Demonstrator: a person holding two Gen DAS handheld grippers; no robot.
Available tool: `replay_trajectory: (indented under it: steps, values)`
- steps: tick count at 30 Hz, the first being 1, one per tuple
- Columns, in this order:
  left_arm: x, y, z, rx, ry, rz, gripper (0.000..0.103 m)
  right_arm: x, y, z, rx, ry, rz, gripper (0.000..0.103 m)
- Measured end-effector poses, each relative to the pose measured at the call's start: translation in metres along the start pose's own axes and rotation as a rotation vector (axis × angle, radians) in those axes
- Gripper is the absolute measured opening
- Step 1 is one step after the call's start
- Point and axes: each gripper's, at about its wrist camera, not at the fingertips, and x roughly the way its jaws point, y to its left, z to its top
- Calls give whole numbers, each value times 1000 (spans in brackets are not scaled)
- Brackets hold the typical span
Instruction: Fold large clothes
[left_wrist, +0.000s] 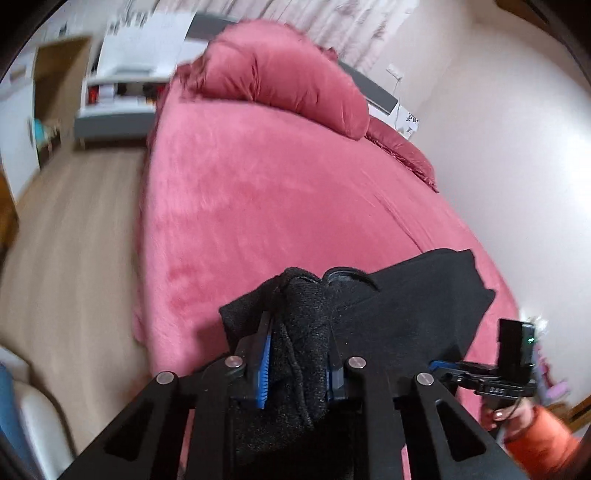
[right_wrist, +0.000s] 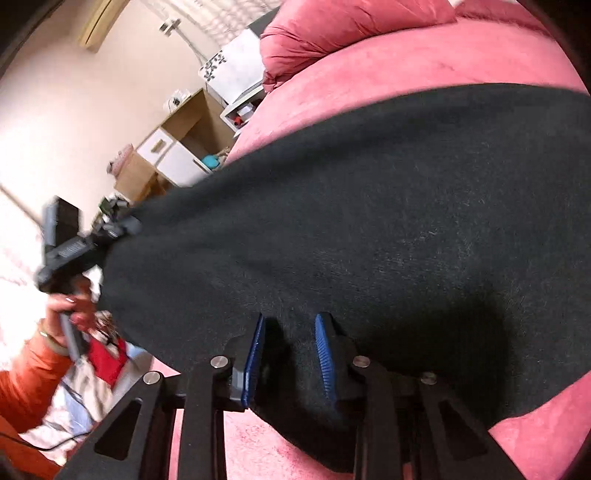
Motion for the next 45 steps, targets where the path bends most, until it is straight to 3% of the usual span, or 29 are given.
replay_trajectory:
  steps: [2,4,5,7,8,10,11,12,14,18,20,22,23,24,25,26,27,30,32,35,39,42,44,45]
  values:
    - [21,5,-4,37,36,72,27,3,9,-4,-35,-4,-34,30]
    - [57,25,-9,-3,145,158,35,12,17,-4,-46,1,-63,30]
    - [57,34,-8,-61,137,133,38,11,19,-5,-45,1,-67,30]
    - [33,47,-4,-149,19,95,42,-3,23,-1,-58,20,-86,30]
    - [17,49,-2,-156,-49,134,47,-11,26,-1,-73,14,-101,30]
    - [-21,50,-3,-164,-198,362,54,-21,35,1,-99,-46,-116,31]
    - [-31,47,-5,-165,-234,380,54,-29,34,3,-106,-79,-115,32]
    - [-41,40,-9,-151,-257,313,54,-30,33,6,-111,-97,-116,32]
    - [-41,19,-14,-97,-233,261,54,-28,30,21,-132,-116,-156,32]
    - [-10,-52,-34,121,-148,97,57,4,20,69,-187,-72,-251,32]
    - [11,-76,-43,222,-120,111,57,26,12,88,-186,-20,-274,32]
    - [40,-87,-53,328,-79,220,58,44,0,105,-187,24,-301,31]
    - [55,-81,-58,356,-47,309,58,43,-9,112,-187,22,-303,30]
    - [63,-72,-63,354,-18,344,55,39,-16,120,-186,-5,-306,30]
    - [71,-60,-67,343,1,334,54,35,-24,127,-188,-44,-358,30]
    - [70,-53,-70,340,-16,306,54,29,-35,134,-183,-78,-453,30]
    - [65,-51,-70,352,-37,292,54,23,-44,137,-166,-93,-492,30]
    - [51,-53,-64,337,-49,281,54,-15,-68,134,-54,-172,-453,32]
    - [42,-55,-59,282,-84,267,57,-54,-79,113,-8,-249,-368,33]
    - [32,-67,-57,191,-144,184,67,-103,-111,80,133,-337,-307,36]
    - [35,-109,-63,194,-127,86,71,-176,-193,31,435,-426,-342,37]
    - [52,-127,-62,254,-99,92,72,-240,-259,-1,667,-567,-390,42]
    - [69,-130,-58,261,-65,112,72,-271,-293,-17,787,-672,-398,64]
    - [74,-129,-58,255,-52,121,72,-281,-310,-24,834,-716,-389,66]
